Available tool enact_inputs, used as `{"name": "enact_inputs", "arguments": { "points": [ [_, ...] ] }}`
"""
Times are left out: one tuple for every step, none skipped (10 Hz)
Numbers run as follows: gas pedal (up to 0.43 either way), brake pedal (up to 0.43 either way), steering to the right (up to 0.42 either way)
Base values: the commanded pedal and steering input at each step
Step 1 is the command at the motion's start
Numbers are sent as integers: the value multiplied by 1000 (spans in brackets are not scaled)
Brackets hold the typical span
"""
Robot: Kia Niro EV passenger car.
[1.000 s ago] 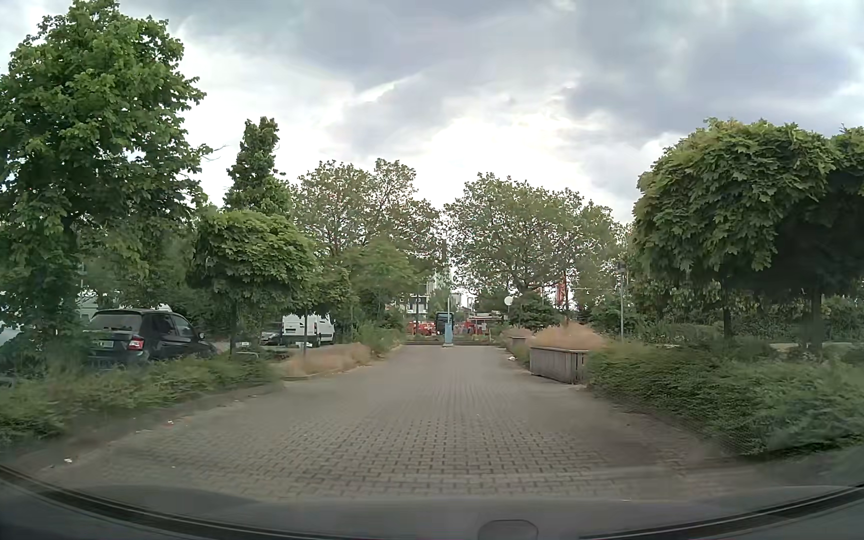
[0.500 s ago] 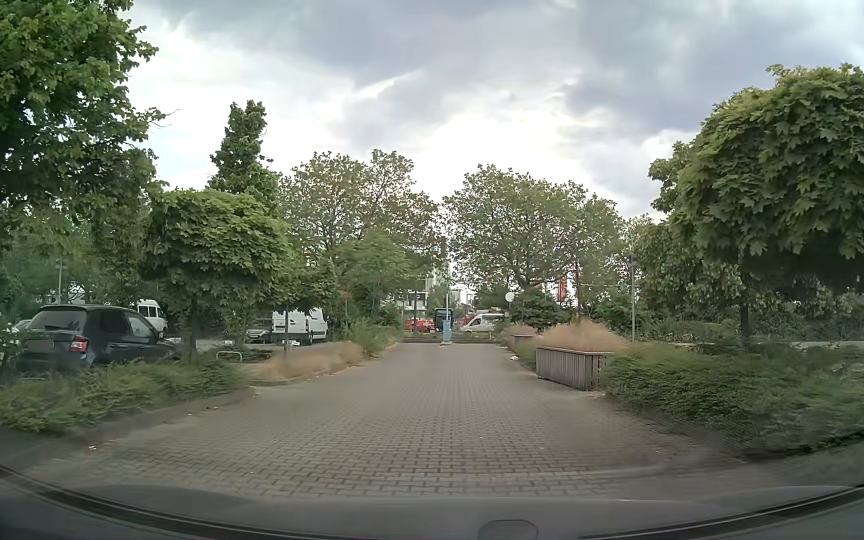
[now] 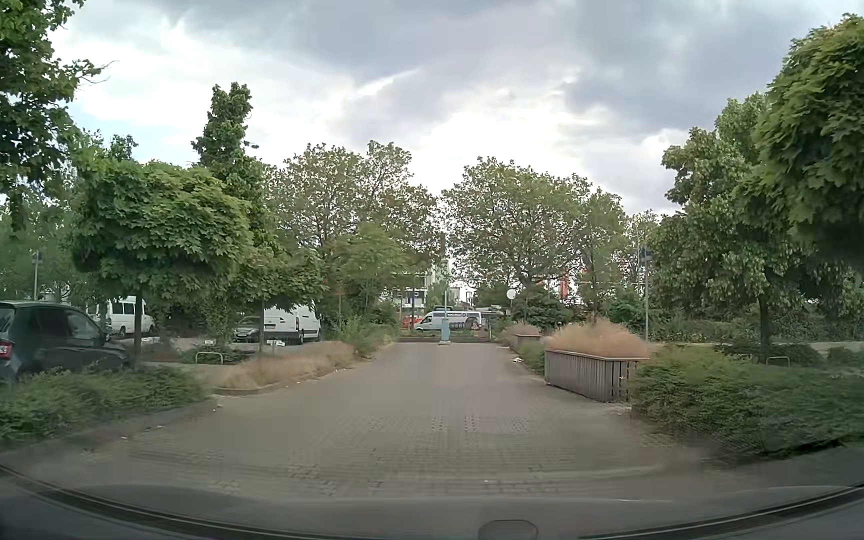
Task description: Follow the waypoints while adhering to traffic rules and regulations
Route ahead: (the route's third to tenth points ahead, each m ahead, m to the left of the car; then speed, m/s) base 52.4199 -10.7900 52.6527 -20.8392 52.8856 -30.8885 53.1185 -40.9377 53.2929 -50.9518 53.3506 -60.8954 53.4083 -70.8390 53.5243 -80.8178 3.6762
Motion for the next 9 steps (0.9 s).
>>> {"name": "enact_inputs", "arguments": {
  "points": [
    [67,37,3],
    [67,37,3],
    [59,37,3],
    [59,37,3],
    [59,37,4],
    [59,37,4],
    [59,37,4],
    [59,37,4],
    [59,37,4]
  ]
}}
